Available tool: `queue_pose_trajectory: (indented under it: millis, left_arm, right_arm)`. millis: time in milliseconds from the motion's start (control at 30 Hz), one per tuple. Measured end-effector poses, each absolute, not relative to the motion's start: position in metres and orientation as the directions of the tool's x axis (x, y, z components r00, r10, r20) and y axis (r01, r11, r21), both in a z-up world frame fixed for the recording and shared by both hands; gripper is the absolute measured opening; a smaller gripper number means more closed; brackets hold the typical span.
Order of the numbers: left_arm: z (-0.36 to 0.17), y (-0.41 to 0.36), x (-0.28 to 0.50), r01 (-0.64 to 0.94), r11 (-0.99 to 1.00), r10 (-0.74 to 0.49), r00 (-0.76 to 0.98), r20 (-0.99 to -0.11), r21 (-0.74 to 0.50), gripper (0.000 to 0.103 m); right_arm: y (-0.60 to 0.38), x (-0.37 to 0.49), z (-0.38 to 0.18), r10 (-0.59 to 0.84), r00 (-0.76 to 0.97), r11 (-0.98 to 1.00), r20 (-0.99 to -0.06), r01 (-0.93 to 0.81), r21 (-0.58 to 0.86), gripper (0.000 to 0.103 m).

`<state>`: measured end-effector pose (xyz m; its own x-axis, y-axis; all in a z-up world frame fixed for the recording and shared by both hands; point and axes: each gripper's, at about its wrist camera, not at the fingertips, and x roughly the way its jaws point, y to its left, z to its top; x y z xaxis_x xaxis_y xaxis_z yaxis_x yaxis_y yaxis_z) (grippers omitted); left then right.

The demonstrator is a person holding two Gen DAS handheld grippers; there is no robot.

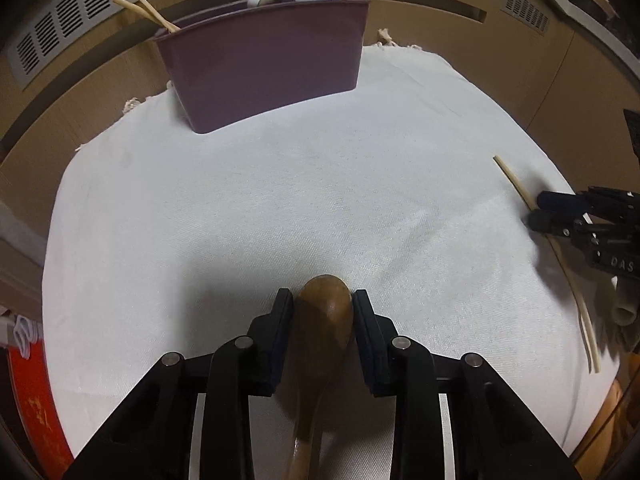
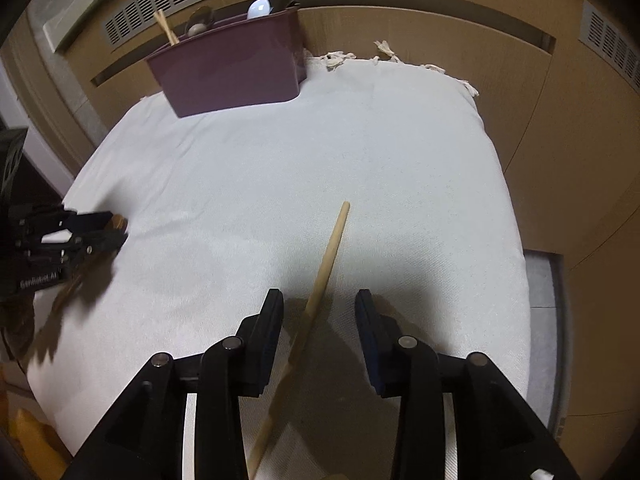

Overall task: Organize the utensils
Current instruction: 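Grasp the last wooden chopstick with the right gripper while the left gripper holds the wooden spoon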

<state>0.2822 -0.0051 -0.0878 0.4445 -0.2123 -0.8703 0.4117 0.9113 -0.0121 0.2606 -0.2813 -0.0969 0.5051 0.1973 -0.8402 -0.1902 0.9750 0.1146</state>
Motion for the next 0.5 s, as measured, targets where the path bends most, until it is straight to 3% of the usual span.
queue_pose_trajectory:
  millis: [133,167,200,233,500]
  left_arm:
    - [-0.077,0.002,0.265,0.413,0.909,-0.266,0.479,-0.837,-0.053,0.031]
    - [-0.073,0.004,0.261,0.41,0.91,-0.281,0.493,-0.823,-0.065,0.031]
    - [-0.067,0.007,0.258,0.407,0.91,-0.296,0.505,-0.811,-0.079,0.031]
    - [-0.063,0.009,0.255,0.404,0.911,-0.306,0.514,-0.801,-0.089,0.031]
    - [-0.017,0.035,0.235,0.339,0.928,-0.347,0.633,-0.692,-0.155,0.031]
  right_arm:
    - [-0.27,0.271,-0.098,0.131,0.513,0.985,-0.848,-0.163,0.053,0.033]
    - [-0.267,0.273,-0.098,0.112,0.514,0.986,-0.85,-0.166,0.029,0.029]
    - [-0.264,0.274,-0.098,0.097,0.516,0.985,-0.851,-0.174,0.007,0.016]
    - [-0.262,0.275,-0.098,0.098,0.512,0.982,-0.853,-0.19,-0.001,0.01]
    - [-0.262,0.247,-0.065,0.179,0.566,0.972,-0.805,-0.229,0.055,0.006]
